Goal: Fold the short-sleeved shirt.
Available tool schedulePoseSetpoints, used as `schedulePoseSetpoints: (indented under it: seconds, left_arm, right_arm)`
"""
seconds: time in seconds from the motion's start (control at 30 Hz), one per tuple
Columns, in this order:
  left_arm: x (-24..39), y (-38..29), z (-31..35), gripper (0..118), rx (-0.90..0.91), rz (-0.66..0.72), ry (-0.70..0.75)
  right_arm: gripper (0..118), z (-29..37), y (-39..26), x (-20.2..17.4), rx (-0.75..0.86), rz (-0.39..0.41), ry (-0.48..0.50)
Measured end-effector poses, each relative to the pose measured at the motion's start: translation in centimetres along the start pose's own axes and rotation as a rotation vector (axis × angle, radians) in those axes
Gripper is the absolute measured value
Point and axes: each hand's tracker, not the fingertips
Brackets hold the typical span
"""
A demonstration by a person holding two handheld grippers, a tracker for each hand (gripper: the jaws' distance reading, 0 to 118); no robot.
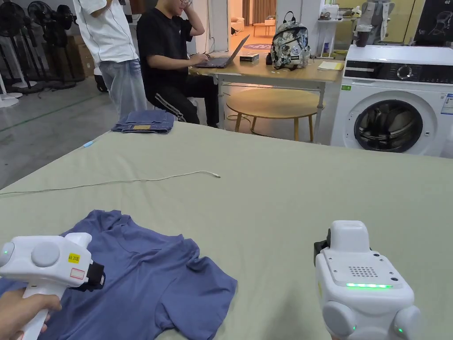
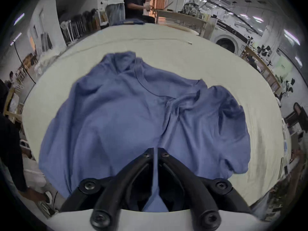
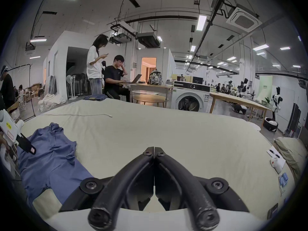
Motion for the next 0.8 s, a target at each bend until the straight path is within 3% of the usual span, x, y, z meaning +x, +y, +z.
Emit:
schedulePoseSetpoints:
  seconds: [0.03,0.07,0.1,0.17,0.3,0.4,0.47,0.53,0.6,0.8]
  left_arm:
    - [-0.1,-0.1,-0.2,21,0.004,-0.006,0.005]
    - [-0.1,-0.1,-0.4,48,0.005,-0.012,0.006]
    - [-0.2,-0.1,-0.7,83,0.001,-0.010,0.001]
    - [0.8,-0.6,-0.5,77,0.003,-0.002,0.014]
    - [1.3,-0.5,-2.5,78,-0.064,-0.017,0.044]
    - [2.6,-1.6,-3.7,77,-0.058,-0.163,0.112]
    - [2.7,-1.3,-4.0,73,-0.063,-0.144,0.113]
    - [3.0,-1.3,-3.1,48,-0.034,-0.163,0.095]
    - [3.6,-1.4,-3.1,4,-0.006,-0.221,0.169]
    - [3.2,-1.7,-2.6,0,0.025,-0.178,0.124]
  right_arm:
    - [0,-0.1,0.0,0.0,-0.002,0.002,-0.001]
    - [0,-0.1,-0.1,0.1,-0.005,0.004,-0.001]
    - [0,0.1,0.1,0.1,-0.006,0.005,0.000]
    - [0,0.1,0.1,0.1,-0.013,0.005,-0.003]
    - [0,-0.4,-0.2,0.1,-0.027,0.007,-0.003]
    - [0,0.0,-0.2,0.0,-0.037,0.009,-0.006]
    - [0,0.1,-0.4,0.1,-0.043,0.008,-0.009]
    - [0,-0.1,-0.7,0.2,-0.047,0.003,-0.014]
    - [0,0.2,-0.8,0.5,-0.038,-0.018,-0.020]
    - [0,0.2,-0.9,0.4,-0.045,-0.023,-0.030]
